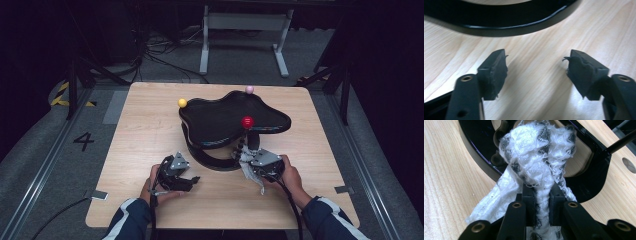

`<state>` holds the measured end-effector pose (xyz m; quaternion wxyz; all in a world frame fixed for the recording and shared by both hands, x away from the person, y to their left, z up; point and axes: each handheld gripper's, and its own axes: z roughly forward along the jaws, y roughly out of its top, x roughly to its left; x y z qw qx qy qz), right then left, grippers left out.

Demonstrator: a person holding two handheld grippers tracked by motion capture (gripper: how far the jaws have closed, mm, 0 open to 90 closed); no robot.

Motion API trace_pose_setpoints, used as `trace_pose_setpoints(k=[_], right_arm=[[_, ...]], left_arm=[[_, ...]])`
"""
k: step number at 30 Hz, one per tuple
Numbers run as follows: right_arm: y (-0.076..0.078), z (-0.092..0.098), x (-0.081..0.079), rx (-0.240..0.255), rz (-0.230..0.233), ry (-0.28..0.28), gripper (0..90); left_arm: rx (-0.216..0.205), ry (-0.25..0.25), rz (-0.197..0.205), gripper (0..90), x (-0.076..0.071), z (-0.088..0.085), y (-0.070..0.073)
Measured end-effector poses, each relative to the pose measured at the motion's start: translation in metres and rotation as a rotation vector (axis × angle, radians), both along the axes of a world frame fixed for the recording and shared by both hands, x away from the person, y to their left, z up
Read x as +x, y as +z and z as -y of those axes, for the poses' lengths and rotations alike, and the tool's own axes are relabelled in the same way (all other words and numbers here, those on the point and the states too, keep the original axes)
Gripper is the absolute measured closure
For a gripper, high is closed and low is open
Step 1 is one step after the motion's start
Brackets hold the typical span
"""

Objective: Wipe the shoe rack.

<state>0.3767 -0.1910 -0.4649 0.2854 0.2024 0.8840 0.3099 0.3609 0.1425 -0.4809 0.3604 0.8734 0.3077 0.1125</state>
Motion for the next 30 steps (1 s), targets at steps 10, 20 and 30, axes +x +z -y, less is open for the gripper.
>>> trace_pose_setpoints(k=[10,20,30], right_arm=[[0.0,0.0,0.0,0.01,-0.004,-0.003,78.9],[-0.001,0.0,0.0,0.01,-0.003,-0.003,78.6],[-0.001,0.0,0.001,0.013,-0.005,-0.002,78.7]], left_arm=[[0.033,0.064,-0.002,24.5,0.011,-0.019,0.001],[-0.073,0.16,0.024,25.0,0.034,-0.039,0.008],[-0.121,0.155,0.059,22.8,0.075,-0.037,0.012]])
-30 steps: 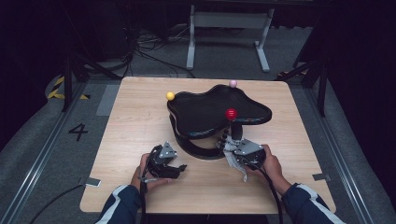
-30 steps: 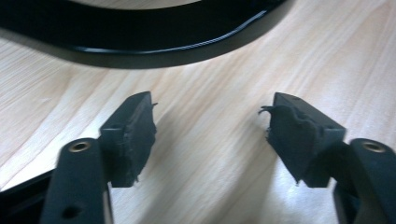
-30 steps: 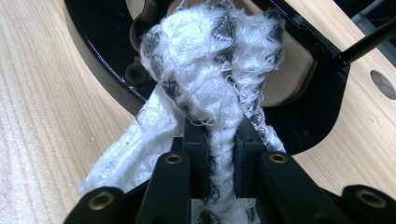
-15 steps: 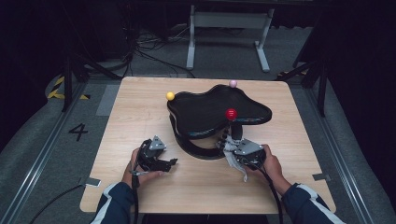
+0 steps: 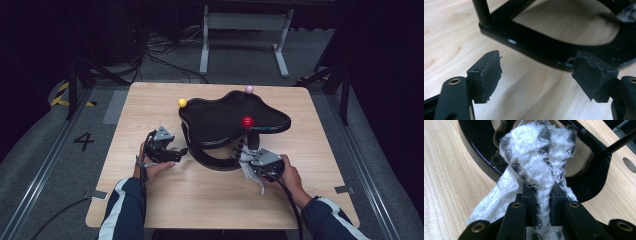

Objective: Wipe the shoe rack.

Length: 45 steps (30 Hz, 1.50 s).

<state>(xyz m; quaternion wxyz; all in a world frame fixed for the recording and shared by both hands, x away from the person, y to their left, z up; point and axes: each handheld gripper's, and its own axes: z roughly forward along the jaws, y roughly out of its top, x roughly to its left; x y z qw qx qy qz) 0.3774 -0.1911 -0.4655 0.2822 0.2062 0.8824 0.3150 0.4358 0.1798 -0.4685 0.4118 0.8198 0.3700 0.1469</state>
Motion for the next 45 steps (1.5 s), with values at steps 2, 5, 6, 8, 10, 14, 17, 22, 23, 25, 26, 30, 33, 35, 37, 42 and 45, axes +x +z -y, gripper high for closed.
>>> trace_pose_setpoints(k=[2,5,6,8,10,14,17,22,23,25,26,30,33,35,37,42,45], right_arm=[[0.0,0.0,0.0,0.001,-0.001,0.001,78.7],[0.0,0.0,0.0,0.002,0.0,-0.001,78.7],[0.0,0.0,0.0,0.002,0.0,-0.001,78.7],[0.0,0.0,0.0,0.002,0.0,0.0,78.7],[0.0,0.0,0.0,0.003,0.0,0.0,78.7],[0.0,0.0,0.0,0.003,0.0,-0.001,78.7],[0.0,0.0,0.0,0.005,0.0,-0.001,78.7],[0.0,0.001,0.001,0.005,0.001,0.003,78.7],[0.0,0.001,0.001,0.005,0.001,0.004,78.7],[0.0,0.001,0.001,0.006,0.002,0.003,78.7],[-0.001,0.001,0.001,0.006,0.002,0.003,78.7],[-0.001,0.001,0.001,0.012,-0.002,0.0,78.7],[-0.001,0.001,0.001,0.013,-0.004,0.002,78.7],[-0.001,0.001,0.001,0.014,-0.006,0.003,78.7],[-0.001,0.002,0.001,0.015,-0.006,0.003,78.7],[-0.001,0.002,0.002,0.017,-0.008,0.008,78.7],[-0.001,0.003,0.002,0.017,-0.009,0.01,78.8]], left_arm=[[0.005,0.006,-0.003,23.9,0.01,0.003,-0.002],[-0.008,0.01,0.009,23.9,0.018,0.004,-0.001],[-0.012,0.014,0.007,23.9,0.022,0.004,0.0],[0.006,0.022,0.039,23.9,0.033,0.006,0.003],[0.001,0.036,0.019,24.5,0.039,0.009,0.003],[0.016,0.076,0.013,25.9,0.053,0.012,0.001],[0.025,0.101,0.009,29.3,0.06,0.016,-0.004],[-0.008,0.154,0.02,35.5,0.07,0.015,-0.004],[-0.019,0.163,0.021,36.7,0.071,0.016,-0.003],[-0.022,0.183,0.032,38.8,0.075,0.015,-0.002],[-0.03,0.185,0.027,42.9,0.076,0.014,-0.002],[-0.056,0.178,0.032,49.8,0.079,0.016,0.0],[-0.048,0.198,0.041,51.8,0.081,0.017,0.0],[-0.059,0.201,0.029,53.4,0.082,0.016,-0.001],[-0.074,0.194,0.031,60.3,0.082,0.015,-0.003],[-0.062,0.198,0.03,69.0,0.082,0.014,-0.003],[-0.071,0.209,0.019,71.5,0.081,0.013,-0.004]])
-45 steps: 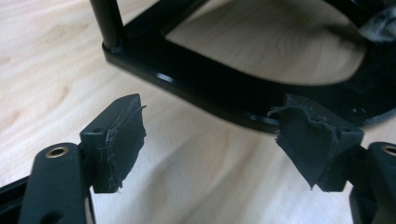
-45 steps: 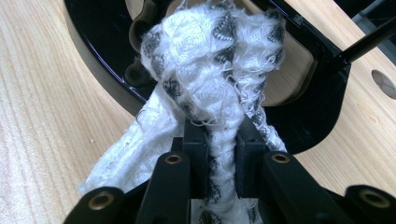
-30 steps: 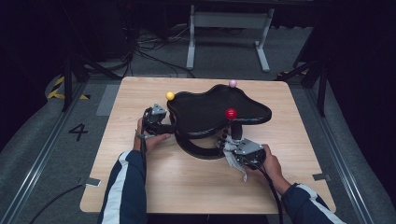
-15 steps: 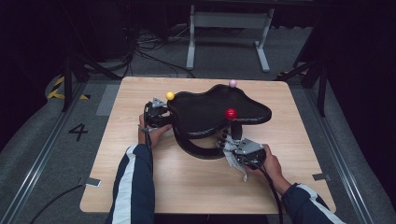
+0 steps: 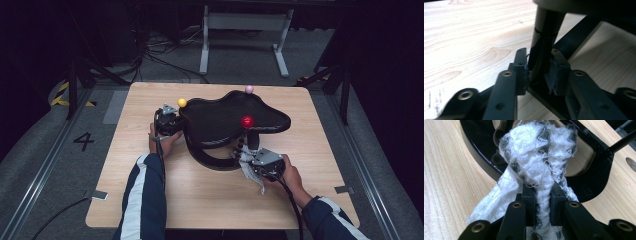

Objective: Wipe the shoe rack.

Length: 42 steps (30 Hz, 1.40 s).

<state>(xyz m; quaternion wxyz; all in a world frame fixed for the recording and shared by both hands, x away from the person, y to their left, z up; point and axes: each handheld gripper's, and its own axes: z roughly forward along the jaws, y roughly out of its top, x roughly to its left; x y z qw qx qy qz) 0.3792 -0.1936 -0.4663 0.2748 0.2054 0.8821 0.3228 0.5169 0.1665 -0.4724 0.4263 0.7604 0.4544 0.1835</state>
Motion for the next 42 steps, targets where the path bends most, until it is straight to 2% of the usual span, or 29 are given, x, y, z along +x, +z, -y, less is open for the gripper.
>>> trace_pose_setpoints(k=[5,6,10,11,16,17,19,21,23,25,28,29,30,32,33,34,37,40,42], right_arm=[[0.001,0.001,-0.001,0.009,-0.008,-0.002,79.8],[0.002,0.002,-0.001,0.014,-0.017,0.003,80.2],[0.009,0.006,-0.006,0.103,-0.056,0.029,81.4],[0.013,0.007,-0.008,0.12,-0.031,0.036,81.4],[0.037,0.013,-0.02,0.217,0.02,0.045,81.4],[0.041,0.013,-0.022,0.237,0.029,0.045,81.4],[0.054,0.012,-0.028,0.279,0.074,0.039,81.3],[0.061,0.012,-0.032,0.307,0.1,0.037,81.3],[0.066,0.009,-0.035,0.318,0.127,0.033,81.3],[0.059,0.005,-0.034,0.282,0.12,0.036,81.2],[0.035,0.0,-0.027,0.194,0.055,0.042,81.1],[0.035,0.0,-0.027,0.194,0.055,0.042,81.1],[0.025,-0.002,-0.026,0.173,0.022,0.043,81.1],[0.013,-0.005,-0.025,0.109,0.006,0.052,81.1],[0.004,-0.008,-0.026,0.082,-0.023,0.047,81.0],[0.004,-0.008,-0.026,0.082,-0.023,0.047,81.0],[-0.002,-0.009,-0.026,0.032,-0.04,0.032,81.2],[-0.004,-0.008,-0.023,0.042,-0.051,0.022,81.4],[-0.005,-0.007,-0.019,0.034,-0.038,0.022,81.5]], left_arm=[[0.032,0.009,0.008,72.4,-0.002,0.003,0.002],[0.028,0.018,0.008,72.5,-0.003,0.004,0.001],[0.062,0.044,0.014,73.2,-0.009,0.006,0.002],[0.063,0.051,0.009,73.2,-0.011,0.007,0.002],[0.05,0.062,0.021,73.2,-0.016,0.006,0.001],[0.06,0.062,0.016,73.2,-0.018,0.006,0.001],[0.065,0.065,0.023,73.4,-0.018,0.006,0.001],[0.057,0.062,0.023,73.5,-0.02,0.006,0.0],[0.069,0.076,0.024,73.6,-0.021,0.007,0.001],[0.07,0.079,0.025,73.6,-0.021,0.008,0.0],[0.077,0.079,0.024,73.7,-0.022,0.008,0.001],[0.078,0.074,0.029,73.7,-0.022,0.008,0.001],[0.081,0.073,0.032,73.7,-0.023,0.007,0.001],[0.074,0.077,0.033,73.7,-0.023,0.007,0.0],[0.069,0.071,0.03,73.7,-0.023,0.006,0.0],[0.069,0.071,0.03,73.7,-0.023,0.006,0.0],[0.078,0.052,0.026,73.8,-0.024,0.003,0.001],[0.085,0.033,0.023,73.8,-0.027,-0.003,0.002],[0.083,0.023,0.027,73.9,-0.032,-0.009,0.002]])
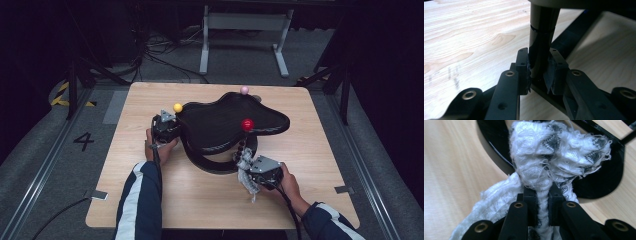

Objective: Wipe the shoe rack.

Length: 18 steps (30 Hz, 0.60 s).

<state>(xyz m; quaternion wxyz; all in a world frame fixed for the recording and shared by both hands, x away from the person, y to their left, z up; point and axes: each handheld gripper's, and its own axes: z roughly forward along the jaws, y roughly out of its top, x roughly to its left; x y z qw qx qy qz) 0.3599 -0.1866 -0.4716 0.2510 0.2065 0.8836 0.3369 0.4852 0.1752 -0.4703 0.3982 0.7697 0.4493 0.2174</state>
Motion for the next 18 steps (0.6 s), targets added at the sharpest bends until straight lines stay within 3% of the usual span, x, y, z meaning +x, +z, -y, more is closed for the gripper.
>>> trace_pose_setpoints(k=[5,11,13,16,17,18], right_arm=[[-0.005,0.005,0.014,0.006,0.012,-0.028,81.4],[-0.004,0.013,0.027,0.006,0.016,-0.046,81.3],[0.002,0.016,0.025,0.068,-0.009,-0.02,81.5],[0.017,0.02,0.016,0.138,0.011,0.0,81.5],[0.03,0.023,0.009,0.175,0.038,-0.003,81.5],[0.03,0.023,0.009,0.175,0.038,-0.003,81.5]], left_arm=[[-0.004,-0.024,-0.002,73.7,-0.016,-0.017,0.0],[0.029,-0.062,-0.009,73.8,-0.036,-0.025,0.002],[0.031,-0.071,-0.011,73.9,-0.041,-0.026,0.002],[0.015,-0.066,-0.012,73.9,-0.046,-0.027,0.001],[0.015,-0.069,-0.009,73.9,-0.049,-0.028,0.001],[0.015,-0.069,-0.009,73.9,-0.049,-0.028,0.001]])
